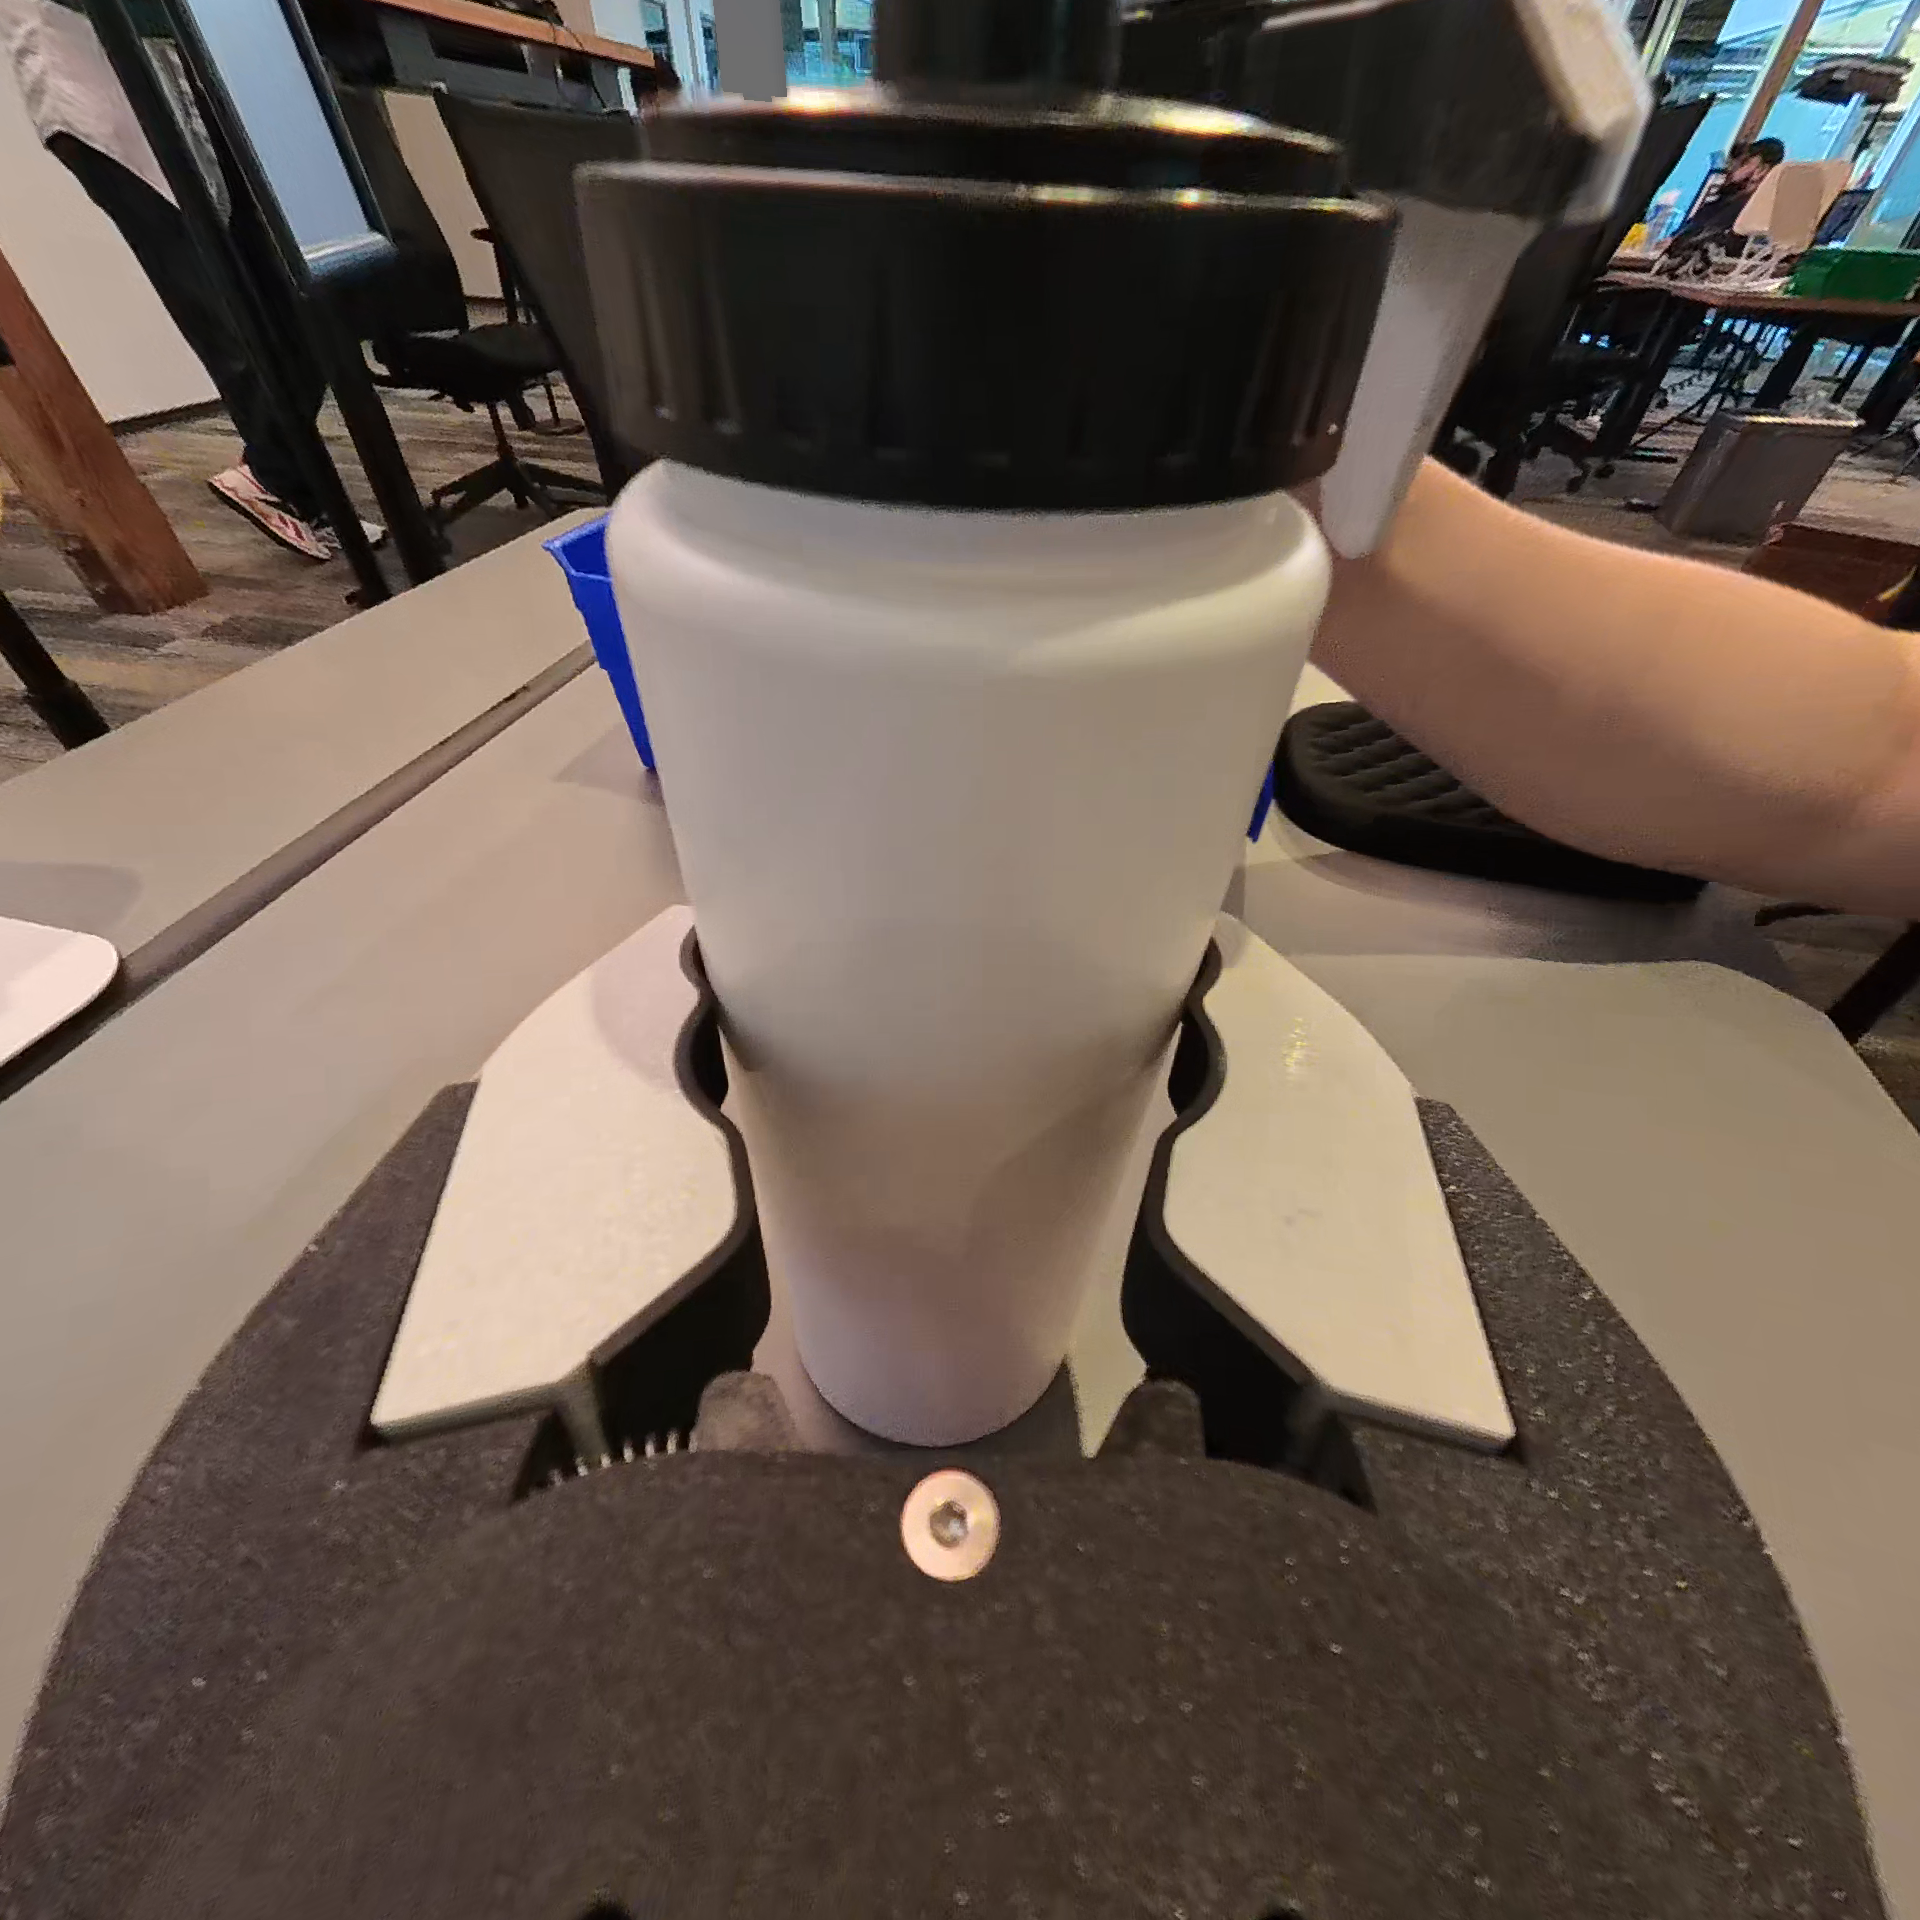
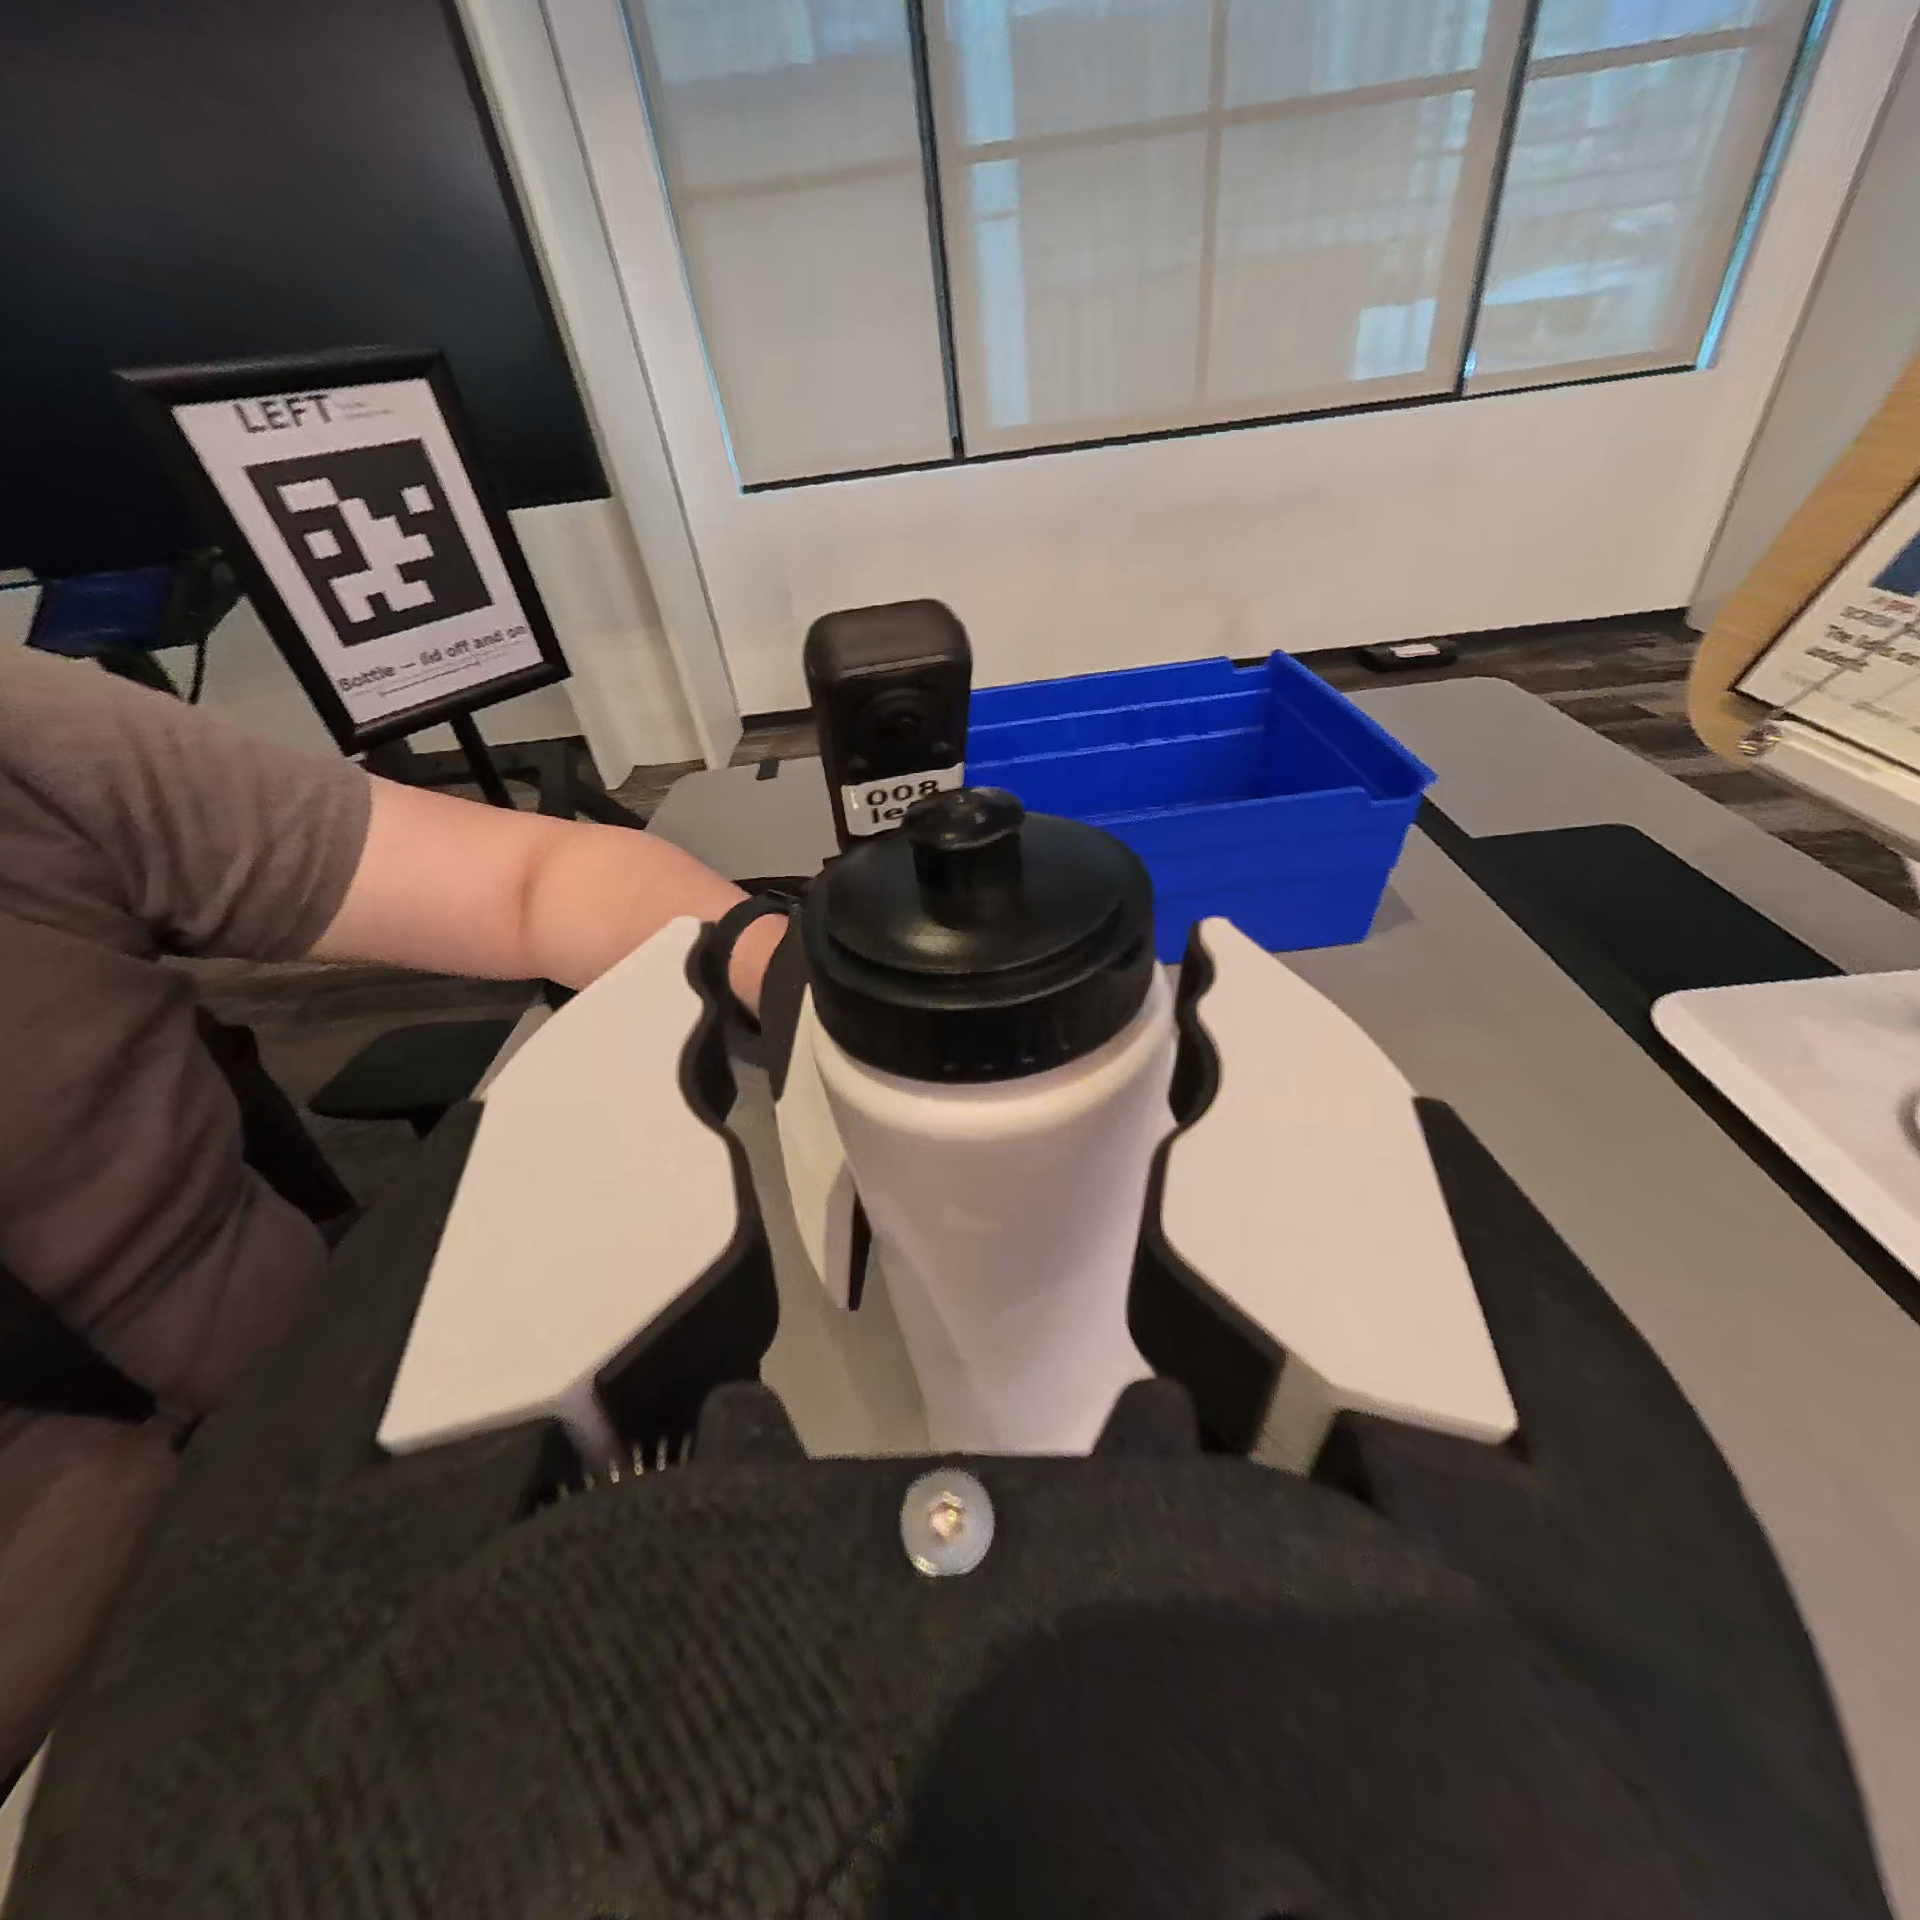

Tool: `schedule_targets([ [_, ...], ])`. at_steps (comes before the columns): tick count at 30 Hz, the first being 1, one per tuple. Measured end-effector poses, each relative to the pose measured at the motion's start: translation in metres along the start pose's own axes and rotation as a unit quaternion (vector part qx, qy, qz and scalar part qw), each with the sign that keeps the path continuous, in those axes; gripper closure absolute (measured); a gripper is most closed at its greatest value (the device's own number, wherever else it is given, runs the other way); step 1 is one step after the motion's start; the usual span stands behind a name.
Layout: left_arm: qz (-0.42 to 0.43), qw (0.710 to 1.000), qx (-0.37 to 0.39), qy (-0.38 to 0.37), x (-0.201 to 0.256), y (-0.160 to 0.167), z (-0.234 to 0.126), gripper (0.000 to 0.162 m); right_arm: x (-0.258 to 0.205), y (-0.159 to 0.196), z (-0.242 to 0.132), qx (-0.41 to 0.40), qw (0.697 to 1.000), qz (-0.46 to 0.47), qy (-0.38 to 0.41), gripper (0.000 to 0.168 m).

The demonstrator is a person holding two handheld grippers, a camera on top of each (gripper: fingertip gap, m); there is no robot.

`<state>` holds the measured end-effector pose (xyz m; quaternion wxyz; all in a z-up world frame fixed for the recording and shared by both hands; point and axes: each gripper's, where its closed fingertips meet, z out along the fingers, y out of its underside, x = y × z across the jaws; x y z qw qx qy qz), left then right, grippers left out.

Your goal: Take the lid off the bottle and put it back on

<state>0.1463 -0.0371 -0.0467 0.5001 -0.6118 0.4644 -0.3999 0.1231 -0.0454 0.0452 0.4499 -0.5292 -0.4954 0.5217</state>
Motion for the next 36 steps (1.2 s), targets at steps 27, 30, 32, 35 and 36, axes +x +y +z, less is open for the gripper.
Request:
schedule_targets([
  [27, 0.003, 1.0, -0.018, -0.002, 0.01, 0.001, 0.005, 0.077, -0.001, -0.002, -0.004, 0.016, 0.999, -0.022, 0.024, 0.091],
  [30, 0.005, 1.0, -0.016, 0.014, 0.016, 0.001, 0.007, 0.077, -0.008, 0.005, -0.001, -0.014, 1.0, -0.027, -0.001, 0.097],
  [32, 0.004, 1.0, -0.017, 0.014, 0.015, 0.001, 0.007, 0.077, -0.007, 0.005, 0.0, -0.018, 0.999, -0.037, 0.01, 0.098],
  [35, -0.004, 1.0, -0.02, -0.007, 0.011, 0.001, 0.005, 0.077, -0.002, 0.004, 0.004, -0.014, 0.999, -0.026, 0.042, 0.097],
  [36, -0.007, 1.0, -0.022, -0.017, 0.008, 0.001, 0.005, 0.077, 0.001, 0.004, 0.005, -0.011, 0.998, -0.024, 0.06, 0.097],
])
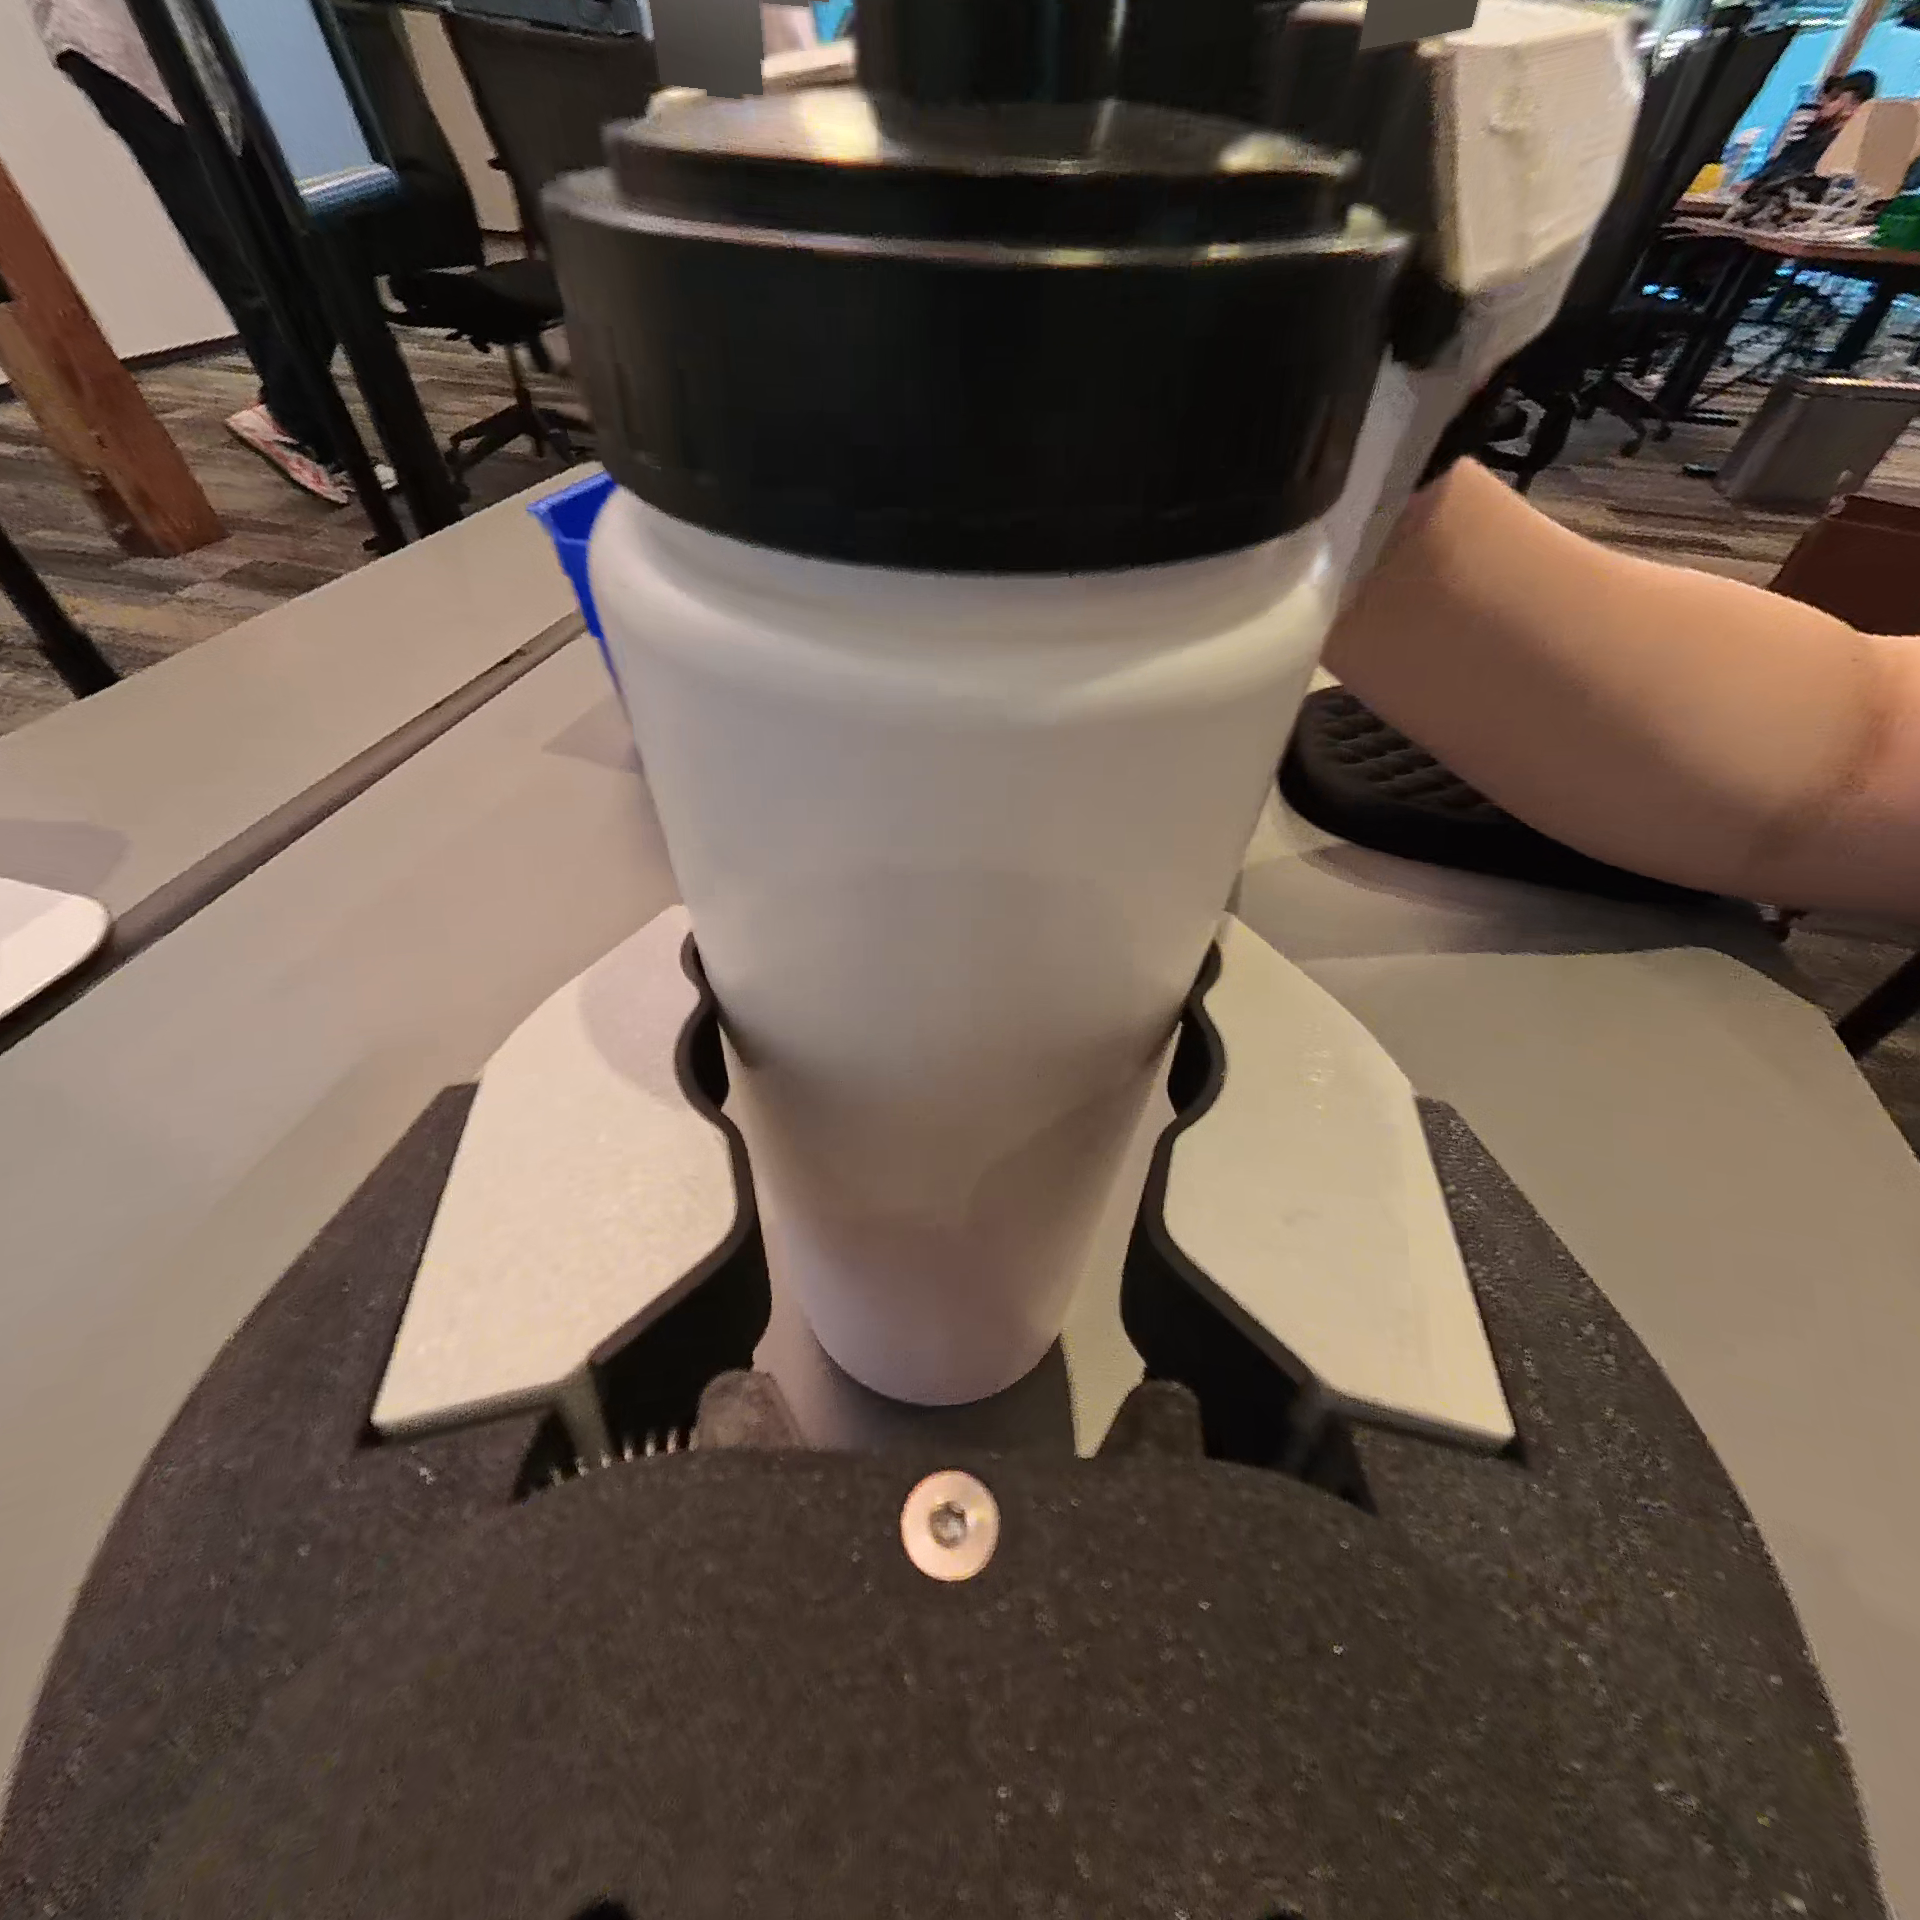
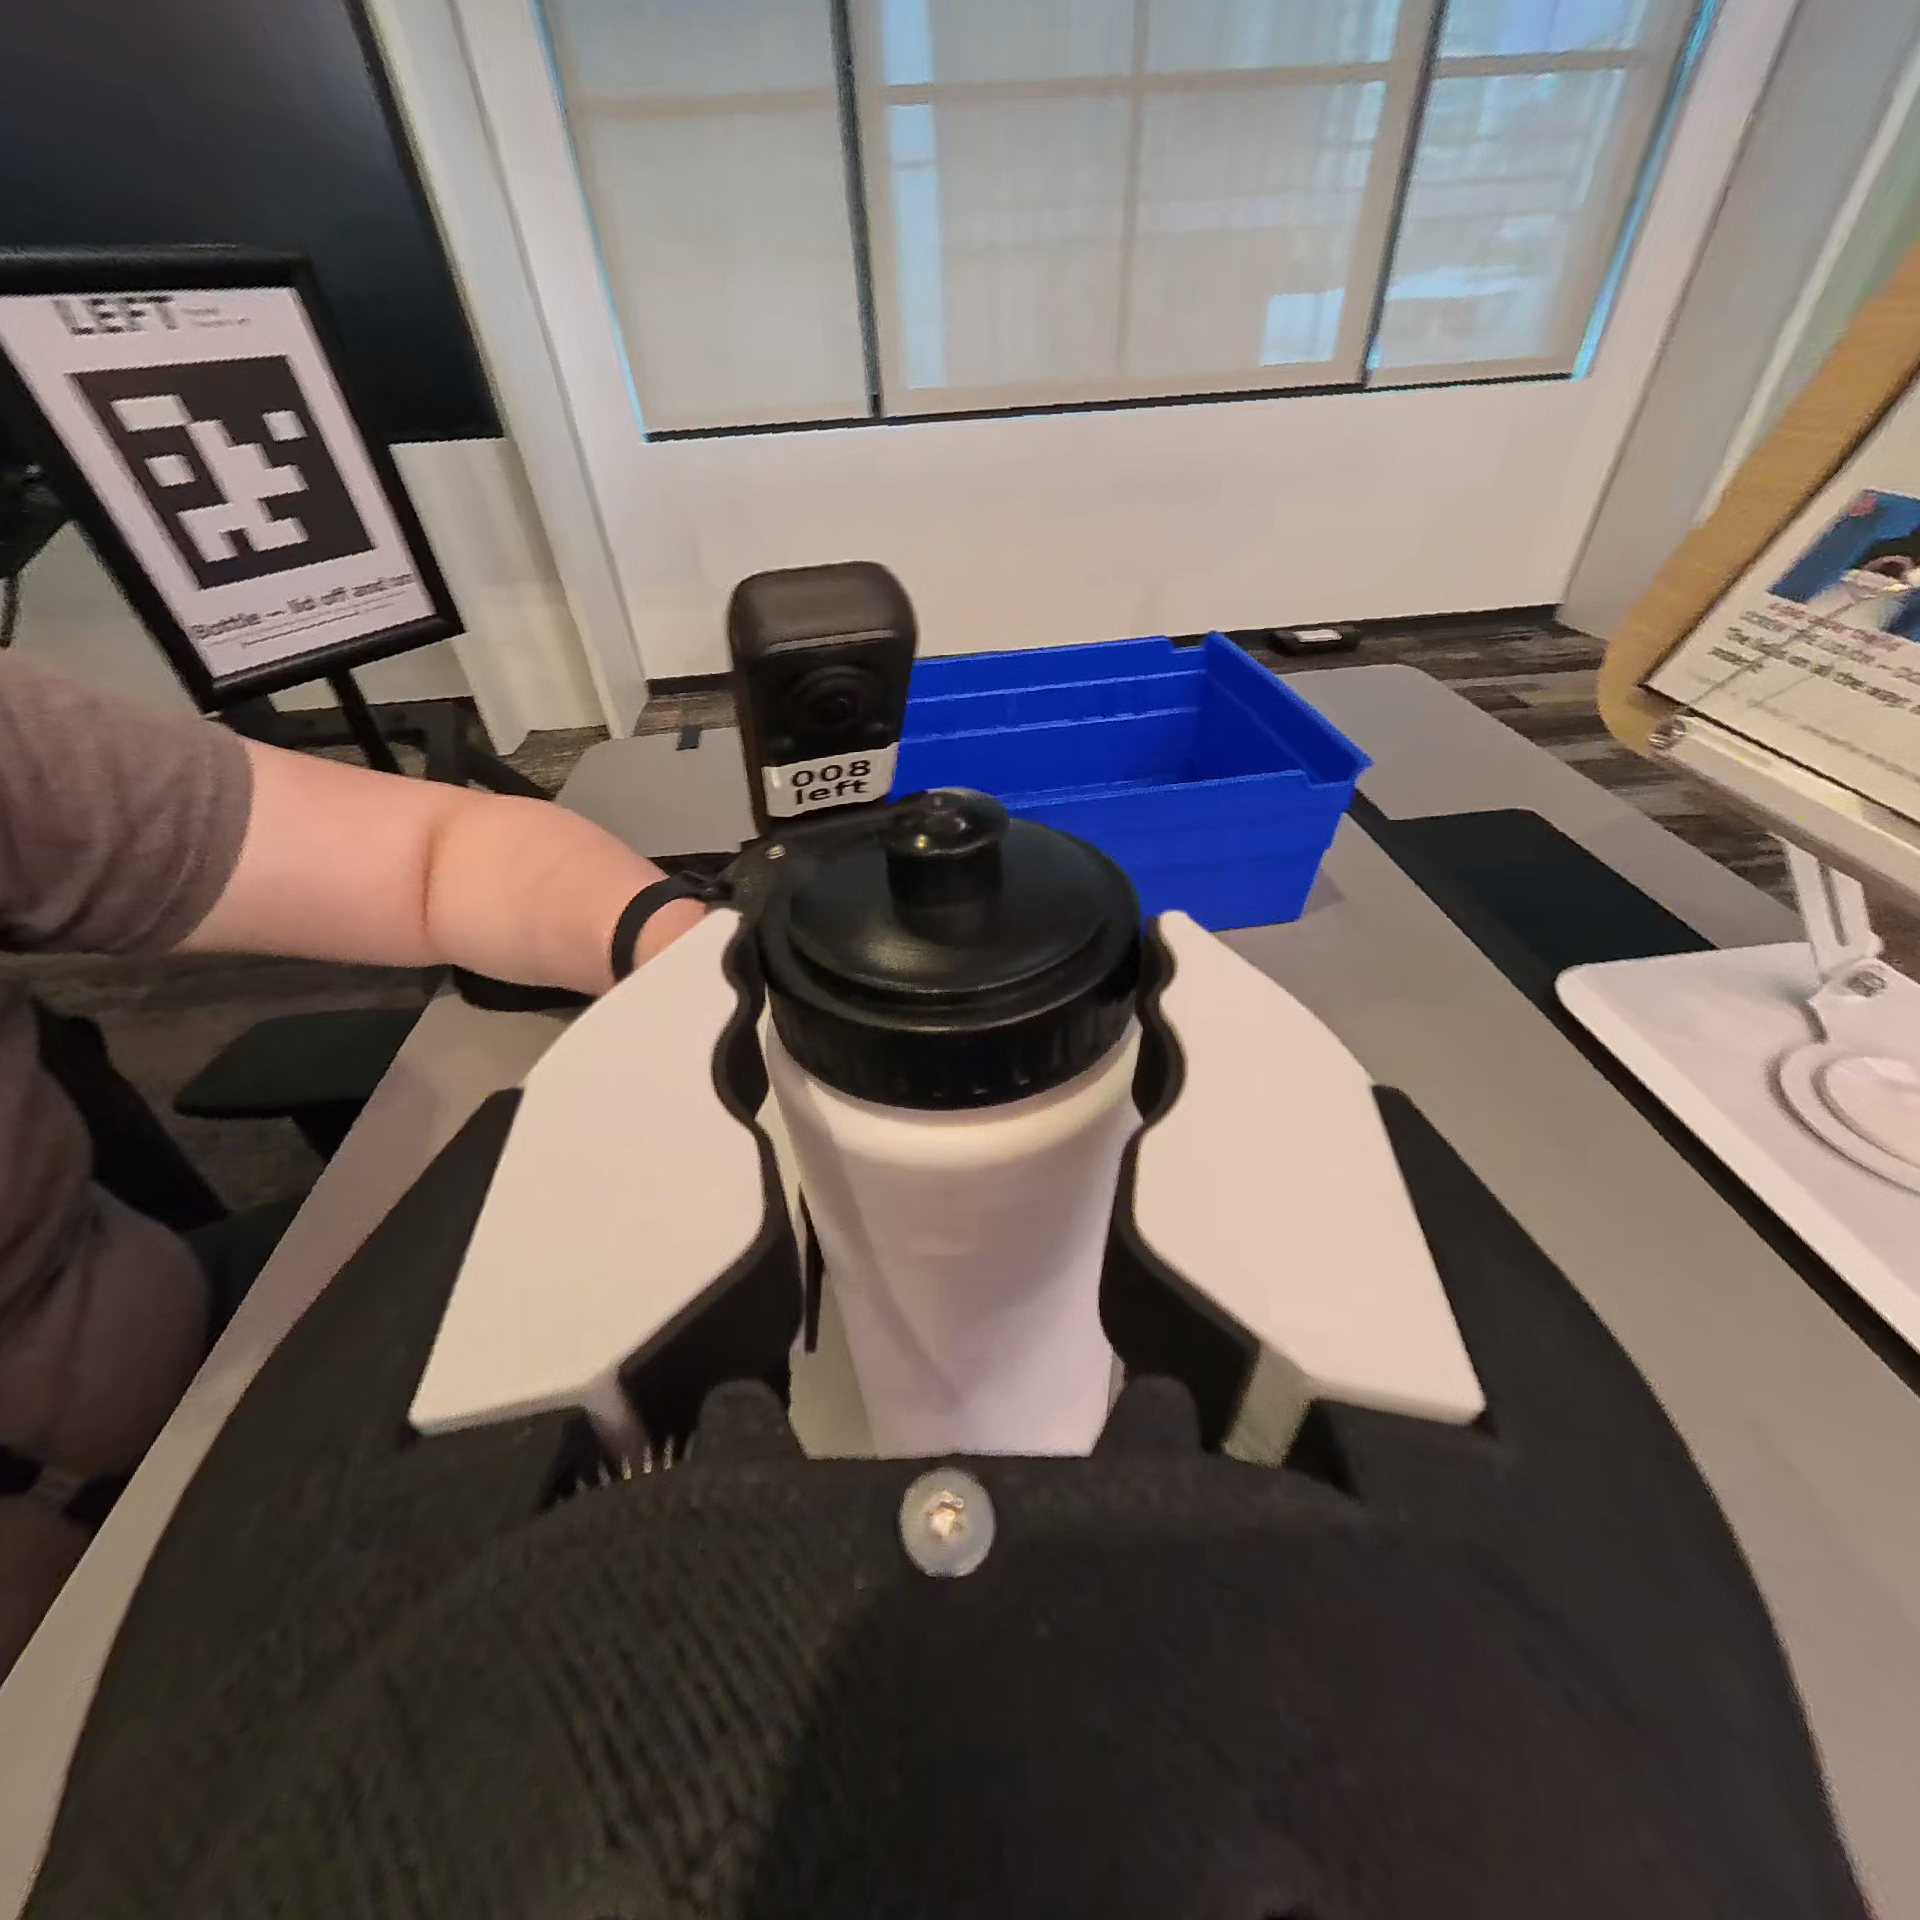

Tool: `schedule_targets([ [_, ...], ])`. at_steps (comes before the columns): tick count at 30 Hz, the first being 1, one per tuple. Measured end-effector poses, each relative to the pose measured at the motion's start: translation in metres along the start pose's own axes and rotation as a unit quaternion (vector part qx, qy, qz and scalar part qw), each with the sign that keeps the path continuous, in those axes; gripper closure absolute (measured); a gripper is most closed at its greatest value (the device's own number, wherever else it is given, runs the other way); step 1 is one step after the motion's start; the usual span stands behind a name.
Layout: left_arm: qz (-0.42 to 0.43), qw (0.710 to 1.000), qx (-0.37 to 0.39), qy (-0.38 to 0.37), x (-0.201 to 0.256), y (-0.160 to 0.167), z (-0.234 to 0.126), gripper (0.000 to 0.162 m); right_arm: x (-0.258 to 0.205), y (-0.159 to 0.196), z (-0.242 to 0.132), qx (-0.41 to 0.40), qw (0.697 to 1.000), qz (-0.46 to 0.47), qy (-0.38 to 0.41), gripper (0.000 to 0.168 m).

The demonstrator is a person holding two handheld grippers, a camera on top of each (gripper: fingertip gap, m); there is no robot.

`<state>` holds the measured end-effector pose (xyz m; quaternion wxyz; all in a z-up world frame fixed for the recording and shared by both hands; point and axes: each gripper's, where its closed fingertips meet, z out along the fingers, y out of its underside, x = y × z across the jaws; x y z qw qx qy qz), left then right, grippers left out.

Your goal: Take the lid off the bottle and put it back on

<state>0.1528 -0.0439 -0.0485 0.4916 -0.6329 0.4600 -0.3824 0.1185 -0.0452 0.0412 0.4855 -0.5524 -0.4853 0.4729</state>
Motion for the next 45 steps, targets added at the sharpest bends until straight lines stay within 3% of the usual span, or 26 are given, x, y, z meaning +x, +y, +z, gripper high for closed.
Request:
schedule_targets([
  [8, -0.018, 0.996, -0.015, -0.083, -0.023, 0.002, -0.008, 0.077, 0.017, -0.003, 0.012, 0.03, 0.981, -0.006, 0.191, 0.098],
  [11, -0.014, 0.998, -0.01, -0.068, -0.021, 0.001, -0.007, 0.077, 0.014, -0.003, 0.01, 0.024, 0.987, -0.031, 0.153, 0.097],
  [16, 0.0, 1.0, -0.015, -0.025, -0.009, 0.001, -0.002, 0.077, -0.003, -0.003, 0.001, 0.02, 1.0, 0.012, -0.006, 0.083],
  [21, 0.004, 1.0, -0.014, -0.007, -0.004, 0.001, -0.001, 0.077, -0.003, -0.001, -0.002, 0.018, 0.999, 0.015, -0.022, 0.09],
  [27, -0.004, 0.999, -0.019, -0.027, -0.008, 0.001, -0.001, 0.077, 0.004, 0.001, 0.002, -0.004, 0.999, 0.005, 0.044, 0.097],
  [34, -0.023, 0.998, -0.023, -0.052, -0.016, 0.001, -0.004, 0.077, 0.013, -0.002, 0.007, 0.045, 0.975, 0.004, 0.219, 0.098],
  [36, -0.019, 0.998, -0.023, -0.052, -0.016, 0.001, -0.004, 0.077, 0.012, -0.003, 0.007, 0.051, 0.97, -0.017, 0.238, 0.098],
  [40, -0.004, 0.999, -0.023, -0.027, -0.009, 0.001, -0.002, 0.077, 0.004, -0.006, 0.009, 0.044, 0.987, -0.05, 0.148, 0.09],
  [43, 0.004, 1.0, -0.02, 0.003, -0.001, 0.001, 0.001, 0.077, -0.005, 0.0, 0.004, 0.013, 0.999, 0.005, 0.038, 0.089],
  [45, 0.007, 1.0, -0.02, 0.013, 0.003, 0.001, 0.001, 0.077, -0.008, -0.002, -0.002, 0.019, 1.0, 0.02, 0.007, 0.09],
])
